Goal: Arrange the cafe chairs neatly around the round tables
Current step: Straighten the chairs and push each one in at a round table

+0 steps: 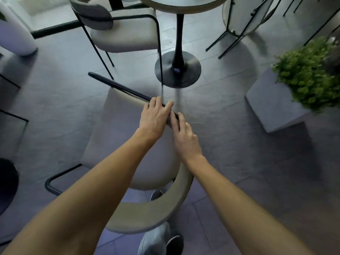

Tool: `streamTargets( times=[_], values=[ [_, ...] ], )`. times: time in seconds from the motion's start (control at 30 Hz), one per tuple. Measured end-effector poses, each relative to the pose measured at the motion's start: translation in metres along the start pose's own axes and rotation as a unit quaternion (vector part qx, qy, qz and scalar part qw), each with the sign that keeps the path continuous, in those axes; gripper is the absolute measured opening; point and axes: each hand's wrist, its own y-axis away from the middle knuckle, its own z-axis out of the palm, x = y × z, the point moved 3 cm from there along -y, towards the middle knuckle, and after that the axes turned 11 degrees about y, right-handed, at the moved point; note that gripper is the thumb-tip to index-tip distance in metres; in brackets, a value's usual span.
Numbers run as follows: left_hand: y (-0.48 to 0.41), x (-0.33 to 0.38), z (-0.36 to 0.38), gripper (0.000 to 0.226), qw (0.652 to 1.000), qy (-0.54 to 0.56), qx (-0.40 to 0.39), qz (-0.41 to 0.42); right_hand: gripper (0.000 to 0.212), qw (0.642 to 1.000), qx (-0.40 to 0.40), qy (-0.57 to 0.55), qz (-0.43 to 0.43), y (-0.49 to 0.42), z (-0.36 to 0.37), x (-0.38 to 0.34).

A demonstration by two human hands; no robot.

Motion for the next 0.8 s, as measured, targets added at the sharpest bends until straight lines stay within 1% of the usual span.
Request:
streamTargets(
  times=[0.1,0.2,0.23,0.3,0.37,0.43,0.63,0.7,0.8],
  values=[
    [-0.034,-0.006,0.001,0.059,1.0,0.02,0.018,0.002,0.063,1.0,-0.01,0.012,0.015,-0.036,-0.001,0.013],
    [-0.073,-0.016,0.007,0.049,0.999,0.041,0.026,0.016,0.068,1.0,-0.021,0.017,0.014,-0.075,0.002,0.029],
    [-0.085,-0.021,0.012,0.051,0.999,0.039,0.024,0.016,0.071,1.0,-0.022,0.013,0.012,-0.089,0.003,0.034],
    [-0.109,-0.029,0.029,0.061,1.0,0.016,-0.01,0.019,0.076,0.999,-0.026,-0.014,0.012,-0.114,0.007,0.045],
    [-0.128,-0.033,0.045,0.063,0.999,-0.017,-0.033,0.015,0.078,0.999,-0.03,-0.033,0.007,-0.134,0.011,0.055],
    [-0.142,-0.033,0.052,0.065,0.999,-0.012,-0.05,-0.009,0.078,0.998,-0.037,-0.048,0.003,-0.151,0.016,0.063],
    [-0.192,-0.036,0.048,0.062,0.997,0.033,-0.037,-0.052,0.08,0.995,-0.065,-0.076,-0.008,-0.198,0.025,0.086],
    [-0.206,-0.031,0.041,0.067,0.994,0.054,-0.018,-0.095,0.083,0.993,-0.078,-0.087,-0.012,-0.217,0.028,0.093],
    [-0.223,-0.026,0.038,0.073,0.99,0.058,-0.008,-0.125,0.083,0.99,-0.092,-0.105,-0.016,-0.238,0.036,0.103]
  ],
)
